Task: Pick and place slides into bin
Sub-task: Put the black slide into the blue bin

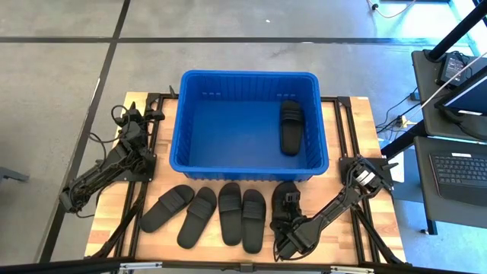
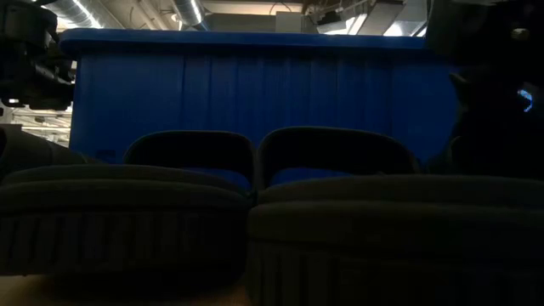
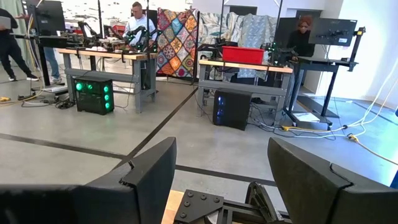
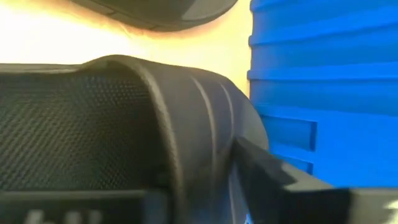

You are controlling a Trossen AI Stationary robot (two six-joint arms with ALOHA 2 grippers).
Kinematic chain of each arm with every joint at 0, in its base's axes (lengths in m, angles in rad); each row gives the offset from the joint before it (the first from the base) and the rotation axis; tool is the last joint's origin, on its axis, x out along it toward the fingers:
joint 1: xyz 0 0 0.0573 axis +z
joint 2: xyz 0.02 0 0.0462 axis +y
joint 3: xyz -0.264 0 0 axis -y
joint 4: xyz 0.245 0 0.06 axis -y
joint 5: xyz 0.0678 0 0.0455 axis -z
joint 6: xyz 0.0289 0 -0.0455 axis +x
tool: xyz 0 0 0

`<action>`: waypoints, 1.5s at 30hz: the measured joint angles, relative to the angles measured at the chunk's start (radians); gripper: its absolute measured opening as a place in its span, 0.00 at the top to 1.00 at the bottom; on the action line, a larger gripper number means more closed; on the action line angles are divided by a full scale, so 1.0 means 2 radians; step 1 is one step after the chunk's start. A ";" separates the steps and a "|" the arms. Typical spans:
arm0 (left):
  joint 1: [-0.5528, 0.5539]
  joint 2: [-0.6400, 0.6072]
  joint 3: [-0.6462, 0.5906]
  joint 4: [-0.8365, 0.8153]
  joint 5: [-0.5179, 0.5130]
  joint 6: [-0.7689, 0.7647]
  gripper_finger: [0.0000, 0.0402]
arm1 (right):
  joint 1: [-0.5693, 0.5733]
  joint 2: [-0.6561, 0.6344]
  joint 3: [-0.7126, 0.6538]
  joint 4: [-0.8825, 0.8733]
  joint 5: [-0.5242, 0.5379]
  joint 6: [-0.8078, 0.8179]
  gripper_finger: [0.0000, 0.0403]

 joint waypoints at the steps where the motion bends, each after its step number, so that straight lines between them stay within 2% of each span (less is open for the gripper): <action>1: 0.000 0.000 0.000 0.000 0.000 0.000 0.38 | 0.000 0.000 0.000 0.000 -0.005 0.008 0.78; 4: 0.000 0.000 0.000 0.000 0.000 0.000 0.38 | -0.004 0.000 0.005 -0.002 -0.033 0.024 0.93; 5: 0.000 0.000 0.000 0.000 0.000 0.000 0.38 | -0.005 0.000 0.007 -0.002 -0.041 0.027 0.95; 11: 0.000 0.000 0.000 0.000 0.000 0.000 0.38 | -0.007 -0.009 0.023 -0.004 -0.085 0.058 0.96; 18: 0.000 0.000 0.000 0.000 0.000 0.000 0.38 | 0.002 -0.056 0.030 0.000 -0.219 0.057 0.96; 22: 0.000 0.000 0.000 0.000 0.000 0.000 0.38 | 0.006 -0.106 0.030 0.060 -0.291 0.058 0.96; 25: 0.000 0.000 0.000 0.000 0.000 0.000 0.38 | 0.005 -0.147 0.030 0.127 -0.313 0.058 0.96; 30: 0.000 0.000 0.000 0.000 0.000 0.000 0.38 | 0.000 -0.207 0.030 0.201 -0.297 0.058 0.96; 38: 0.000 0.000 0.000 0.000 0.000 0.000 0.38 | -0.029 -0.297 0.030 0.241 -0.137 -0.060 0.96; 45: 0.000 0.000 0.000 0.000 0.000 0.000 0.38 | -0.105 -0.356 0.030 0.253 -0.026 -0.224 0.96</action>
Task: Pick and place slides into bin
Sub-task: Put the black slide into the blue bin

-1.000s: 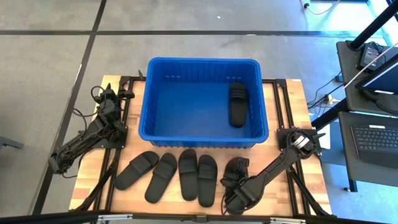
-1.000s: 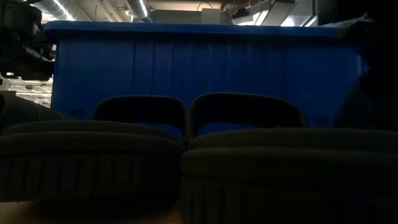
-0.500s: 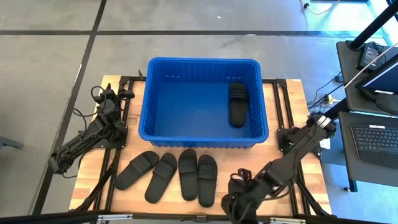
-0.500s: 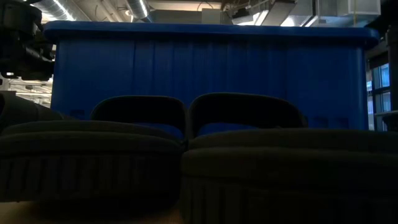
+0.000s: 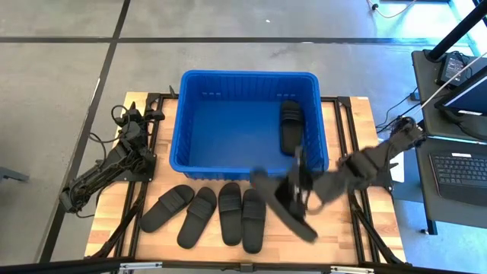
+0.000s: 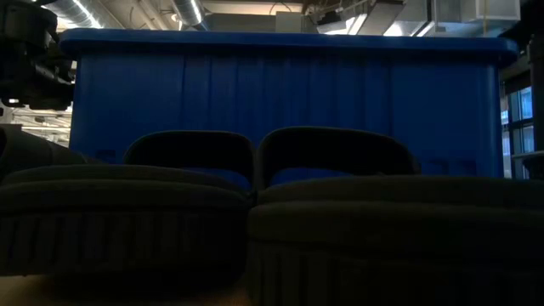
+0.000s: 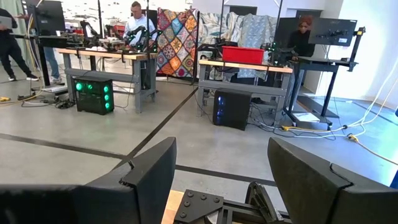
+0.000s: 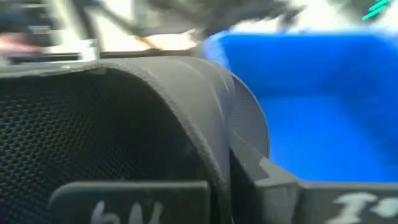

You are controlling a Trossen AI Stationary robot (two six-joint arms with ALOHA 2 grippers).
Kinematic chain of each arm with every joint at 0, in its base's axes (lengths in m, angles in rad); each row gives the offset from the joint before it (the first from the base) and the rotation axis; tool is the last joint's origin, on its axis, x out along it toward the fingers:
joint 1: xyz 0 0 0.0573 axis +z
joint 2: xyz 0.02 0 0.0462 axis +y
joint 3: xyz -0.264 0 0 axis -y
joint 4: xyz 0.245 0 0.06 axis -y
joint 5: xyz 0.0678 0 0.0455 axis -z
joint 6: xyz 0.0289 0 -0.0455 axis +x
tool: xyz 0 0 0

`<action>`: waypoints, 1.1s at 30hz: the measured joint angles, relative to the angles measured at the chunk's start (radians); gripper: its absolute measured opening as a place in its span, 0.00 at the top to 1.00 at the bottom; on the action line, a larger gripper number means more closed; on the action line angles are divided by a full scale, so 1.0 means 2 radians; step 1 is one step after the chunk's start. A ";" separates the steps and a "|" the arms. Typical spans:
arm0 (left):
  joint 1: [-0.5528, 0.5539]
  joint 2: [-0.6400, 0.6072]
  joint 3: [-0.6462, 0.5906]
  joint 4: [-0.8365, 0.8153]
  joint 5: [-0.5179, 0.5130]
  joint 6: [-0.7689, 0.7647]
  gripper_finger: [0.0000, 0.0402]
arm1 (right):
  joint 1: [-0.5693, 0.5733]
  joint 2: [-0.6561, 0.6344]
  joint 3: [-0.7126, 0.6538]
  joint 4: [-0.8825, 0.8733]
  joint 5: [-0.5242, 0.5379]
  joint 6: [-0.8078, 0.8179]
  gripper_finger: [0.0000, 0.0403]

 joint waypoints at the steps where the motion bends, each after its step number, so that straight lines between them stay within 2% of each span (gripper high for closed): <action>1: 0.000 0.000 0.000 0.000 0.000 0.000 0.38 | -0.016 -0.007 0.000 0.001 0.012 -0.027 0.96; 4: 0.000 0.000 0.000 0.000 0.000 0.000 0.38 | -0.073 -0.021 0.000 0.012 0.032 -0.102 0.96; 11: 0.000 0.000 0.000 0.001 0.000 0.000 0.38 | -0.225 -0.020 0.000 0.055 0.034 -0.256 0.96; 18: 0.000 0.000 0.000 0.001 0.000 0.000 0.38 | -0.341 0.009 0.001 0.053 0.024 -0.343 0.96; 26: 0.000 0.000 0.000 0.001 0.000 0.000 0.38 | -0.403 0.088 0.001 0.046 0.008 -0.413 0.96; 33: 0.000 0.000 0.000 0.002 0.000 0.000 0.38 | -0.430 0.159 0.001 0.046 0.008 -0.412 0.96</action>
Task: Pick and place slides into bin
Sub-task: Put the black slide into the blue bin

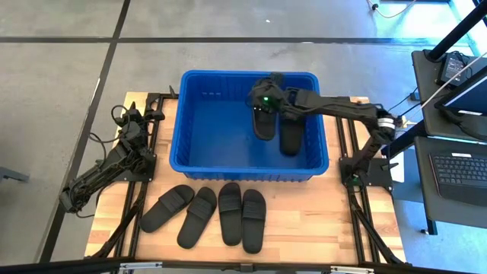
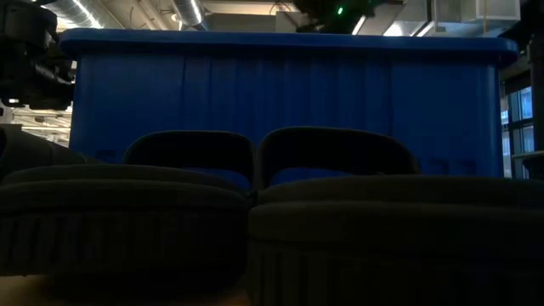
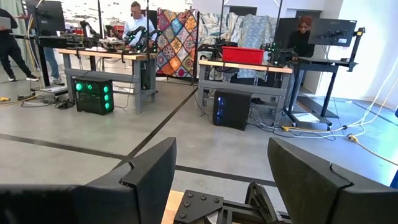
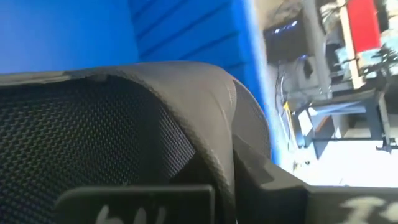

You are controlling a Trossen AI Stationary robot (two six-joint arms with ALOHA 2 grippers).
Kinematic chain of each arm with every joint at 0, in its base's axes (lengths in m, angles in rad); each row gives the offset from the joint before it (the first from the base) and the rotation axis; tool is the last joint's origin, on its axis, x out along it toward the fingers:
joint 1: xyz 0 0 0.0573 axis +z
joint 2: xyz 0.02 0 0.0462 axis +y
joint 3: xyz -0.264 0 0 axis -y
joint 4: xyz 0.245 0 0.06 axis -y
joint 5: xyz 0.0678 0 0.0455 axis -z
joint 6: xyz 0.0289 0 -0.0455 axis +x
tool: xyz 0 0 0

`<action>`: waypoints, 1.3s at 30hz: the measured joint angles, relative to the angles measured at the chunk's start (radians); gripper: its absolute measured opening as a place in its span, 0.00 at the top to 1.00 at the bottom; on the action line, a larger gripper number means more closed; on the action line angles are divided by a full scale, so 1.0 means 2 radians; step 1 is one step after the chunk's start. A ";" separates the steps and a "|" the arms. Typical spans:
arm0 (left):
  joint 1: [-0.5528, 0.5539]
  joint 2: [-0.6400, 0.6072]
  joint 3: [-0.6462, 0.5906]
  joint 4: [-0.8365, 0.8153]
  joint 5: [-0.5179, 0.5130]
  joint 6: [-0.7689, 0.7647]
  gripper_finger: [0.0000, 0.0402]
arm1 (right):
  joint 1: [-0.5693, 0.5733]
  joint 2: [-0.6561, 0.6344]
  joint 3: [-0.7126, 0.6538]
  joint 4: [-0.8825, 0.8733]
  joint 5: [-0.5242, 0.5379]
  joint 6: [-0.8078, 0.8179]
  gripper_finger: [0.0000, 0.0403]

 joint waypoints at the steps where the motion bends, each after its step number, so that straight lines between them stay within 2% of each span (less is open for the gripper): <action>1: 0.000 0.000 0.000 0.000 0.000 0.000 0.38 | -0.003 0.009 0.000 0.000 0.000 0.000 0.96; 9: 0.000 0.000 0.000 0.000 0.000 0.000 0.38 | -0.026 0.056 -0.027 0.019 -0.002 -0.014 0.96; 20: 0.000 0.000 0.000 -0.001 0.000 0.000 0.38 | -0.034 0.057 -0.131 0.173 0.000 -0.087 0.96; 29: 0.000 0.000 0.000 -0.001 0.000 0.000 0.38 | -0.043 0.058 -0.169 0.196 -0.021 -0.090 0.96; 39: 0.000 0.000 0.000 -0.001 0.000 0.000 0.38 | -0.043 0.058 -0.170 0.204 -0.031 -0.048 0.96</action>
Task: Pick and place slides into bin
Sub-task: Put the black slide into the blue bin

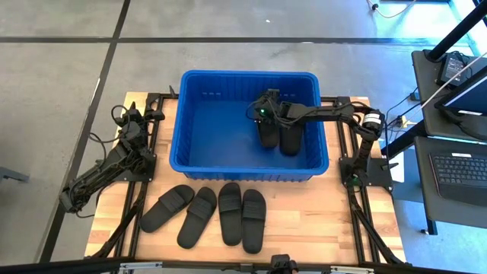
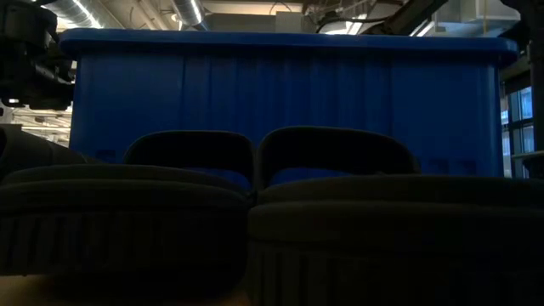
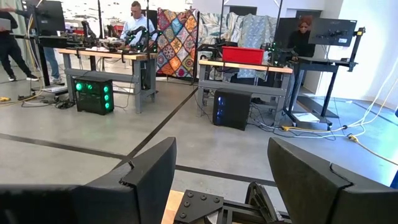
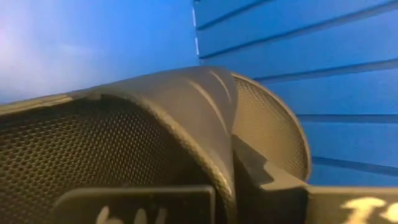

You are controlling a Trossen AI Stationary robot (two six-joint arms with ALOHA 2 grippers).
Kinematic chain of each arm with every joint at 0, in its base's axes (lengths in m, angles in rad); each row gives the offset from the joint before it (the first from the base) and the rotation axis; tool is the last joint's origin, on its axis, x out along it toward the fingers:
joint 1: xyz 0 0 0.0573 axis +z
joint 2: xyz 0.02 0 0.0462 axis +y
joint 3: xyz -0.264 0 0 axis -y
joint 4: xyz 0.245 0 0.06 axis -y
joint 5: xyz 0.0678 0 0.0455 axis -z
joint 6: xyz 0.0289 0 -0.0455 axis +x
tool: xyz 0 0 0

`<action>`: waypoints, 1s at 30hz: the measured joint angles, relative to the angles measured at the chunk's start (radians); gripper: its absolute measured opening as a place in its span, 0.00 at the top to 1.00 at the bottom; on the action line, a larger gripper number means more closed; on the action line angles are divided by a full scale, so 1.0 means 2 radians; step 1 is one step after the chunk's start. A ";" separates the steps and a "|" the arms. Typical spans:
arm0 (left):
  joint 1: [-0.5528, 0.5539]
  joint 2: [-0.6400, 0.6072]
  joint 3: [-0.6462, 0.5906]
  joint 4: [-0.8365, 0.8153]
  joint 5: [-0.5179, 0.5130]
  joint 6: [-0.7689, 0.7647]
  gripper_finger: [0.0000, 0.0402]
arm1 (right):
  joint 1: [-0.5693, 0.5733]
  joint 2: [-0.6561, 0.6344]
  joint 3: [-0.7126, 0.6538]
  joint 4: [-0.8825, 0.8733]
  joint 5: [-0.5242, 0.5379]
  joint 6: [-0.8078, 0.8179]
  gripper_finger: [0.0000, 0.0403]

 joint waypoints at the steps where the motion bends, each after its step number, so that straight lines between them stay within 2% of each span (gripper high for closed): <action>1: 0.000 0.000 0.000 0.000 0.000 0.000 0.38 | 0.000 0.000 0.000 0.000 -0.001 0.006 0.96; 12: 0.000 0.000 0.000 0.000 0.000 0.000 0.38 | -0.002 0.001 -0.001 -0.036 -0.002 0.052 0.96; 16: 0.000 0.000 0.000 0.000 0.000 0.000 0.38 | -0.003 0.002 -0.001 -0.044 -0.028 0.079 0.96; 23: 0.000 0.000 0.000 0.000 0.000 0.000 0.38 | -0.002 0.035 -0.001 -0.045 -0.032 0.075 0.96; 30: 0.000 0.000 0.000 0.000 0.000 0.000 0.38 | 0.000 0.055 0.001 -0.025 -0.013 0.054 0.96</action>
